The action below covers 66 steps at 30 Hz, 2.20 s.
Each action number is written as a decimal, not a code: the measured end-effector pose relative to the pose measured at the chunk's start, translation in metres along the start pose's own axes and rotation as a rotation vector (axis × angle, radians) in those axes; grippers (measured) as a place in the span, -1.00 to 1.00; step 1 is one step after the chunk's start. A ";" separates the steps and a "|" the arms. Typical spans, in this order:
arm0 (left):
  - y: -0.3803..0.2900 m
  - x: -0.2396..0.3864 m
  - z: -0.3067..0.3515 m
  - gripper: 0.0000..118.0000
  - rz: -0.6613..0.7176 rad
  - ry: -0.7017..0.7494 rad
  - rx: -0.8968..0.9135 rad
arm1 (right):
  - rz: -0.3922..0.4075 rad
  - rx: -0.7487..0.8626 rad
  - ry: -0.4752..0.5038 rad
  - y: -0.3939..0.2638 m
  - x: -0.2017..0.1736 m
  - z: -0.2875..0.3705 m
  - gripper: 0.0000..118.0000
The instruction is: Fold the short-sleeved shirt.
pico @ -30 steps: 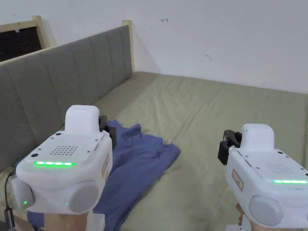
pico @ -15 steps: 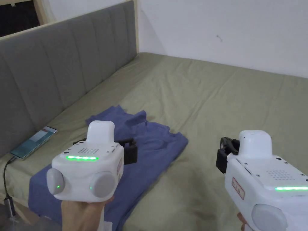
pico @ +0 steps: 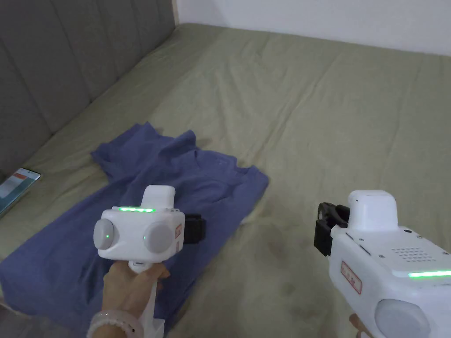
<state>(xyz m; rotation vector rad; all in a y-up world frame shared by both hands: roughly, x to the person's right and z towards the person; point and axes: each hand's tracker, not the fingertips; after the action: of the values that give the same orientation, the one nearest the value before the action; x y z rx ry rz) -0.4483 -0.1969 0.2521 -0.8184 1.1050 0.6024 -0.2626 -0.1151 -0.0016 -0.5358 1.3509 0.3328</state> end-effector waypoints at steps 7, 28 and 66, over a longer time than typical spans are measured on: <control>0.004 -0.009 0.001 -0.37 0.069 -0.001 0.038 | -0.079 -0.060 -0.058 -0.016 0.021 -0.012 -1.00; 0.090 0.038 0.135 -0.95 0.116 -0.230 0.253 | -0.225 0.055 -0.126 -0.007 0.082 0.064 -1.00; -0.062 0.329 0.105 0.74 -0.371 -0.619 -0.058 | -0.439 0.094 -0.474 -0.072 0.225 0.196 -1.00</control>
<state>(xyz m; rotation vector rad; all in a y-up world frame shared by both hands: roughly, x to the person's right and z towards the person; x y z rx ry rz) -0.2306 -0.1372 -0.0168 -0.7860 0.3607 0.5221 -0.0179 -0.0859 -0.1842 -0.6125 0.7609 0.0284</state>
